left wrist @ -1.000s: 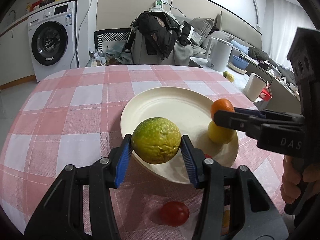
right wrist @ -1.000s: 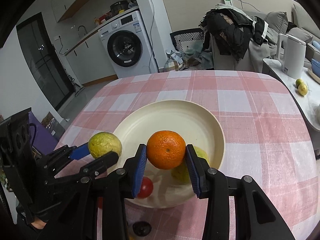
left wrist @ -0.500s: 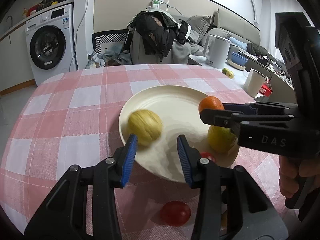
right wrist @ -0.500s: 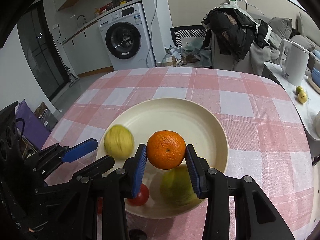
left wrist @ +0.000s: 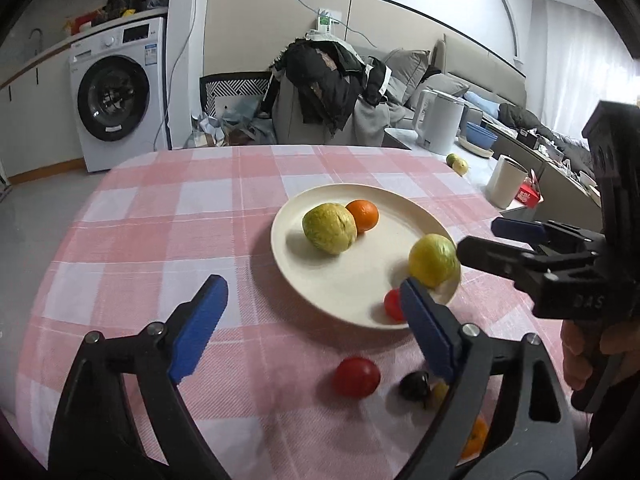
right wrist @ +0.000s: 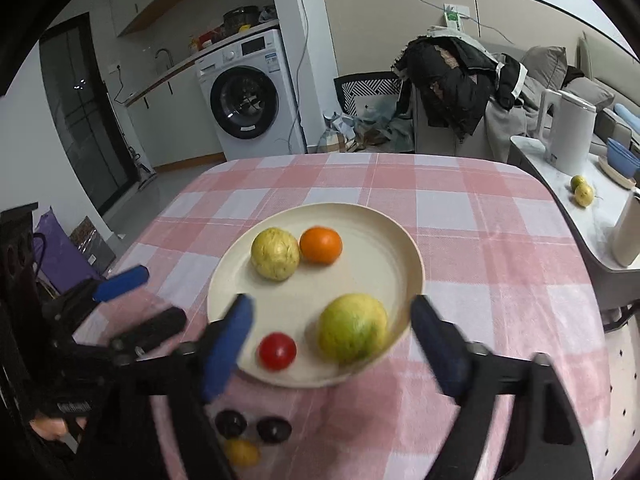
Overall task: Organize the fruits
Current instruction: 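Open the left tool to drop the citrus while the right tool releases the orange on the plate, then withdraw both tools and move the right tool toward another mandarin orange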
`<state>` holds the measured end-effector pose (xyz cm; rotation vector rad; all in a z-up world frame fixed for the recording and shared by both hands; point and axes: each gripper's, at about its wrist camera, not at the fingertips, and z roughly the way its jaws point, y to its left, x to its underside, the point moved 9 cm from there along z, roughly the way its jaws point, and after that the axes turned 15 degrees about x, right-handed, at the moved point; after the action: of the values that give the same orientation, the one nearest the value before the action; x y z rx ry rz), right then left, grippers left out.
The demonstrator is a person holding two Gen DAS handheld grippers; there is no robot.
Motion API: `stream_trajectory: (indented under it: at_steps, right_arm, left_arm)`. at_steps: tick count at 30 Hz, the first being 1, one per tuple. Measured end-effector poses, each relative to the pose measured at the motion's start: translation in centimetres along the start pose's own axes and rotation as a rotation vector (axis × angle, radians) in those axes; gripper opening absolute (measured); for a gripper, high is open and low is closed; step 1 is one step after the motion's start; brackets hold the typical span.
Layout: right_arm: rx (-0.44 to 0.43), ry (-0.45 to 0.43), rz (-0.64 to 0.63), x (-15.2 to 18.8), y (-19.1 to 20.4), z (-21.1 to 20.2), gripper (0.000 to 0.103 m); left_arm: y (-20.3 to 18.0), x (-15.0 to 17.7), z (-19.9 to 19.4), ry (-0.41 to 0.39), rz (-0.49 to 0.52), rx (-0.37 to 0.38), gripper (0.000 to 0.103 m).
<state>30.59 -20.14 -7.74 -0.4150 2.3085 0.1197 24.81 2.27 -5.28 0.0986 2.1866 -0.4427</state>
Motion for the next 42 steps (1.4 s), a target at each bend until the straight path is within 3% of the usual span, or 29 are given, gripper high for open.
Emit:
stream_trajectory:
  at_steps: [4,7,17,42]
  right_arm:
    - [-0.003,-0.017,-0.042,0.9,0.3,-1.7,0.103]
    - [-0.006,-0.034,-0.041,1.4,0.2,-2.7,0.103]
    - [-0.051,-0.02,0.029,3.5,-0.4,-4.6,0.103]
    - [-0.056,0.057,-0.016,8.0,0.0,-5.5,0.103]
  left_arm:
    - [-0.4,0.5,-2.3,-0.026,0.006,-0.015,0.102]
    - [-1.0,0.9,-3.9,-0.054,0.016,-0.02,0.102]
    - [-3.3,2.9,-6.5,-0.033,0.049,-0.043,0.102]
    - [-4.2,5.7,-5.9,0.032,0.032,-0.04,0.102]
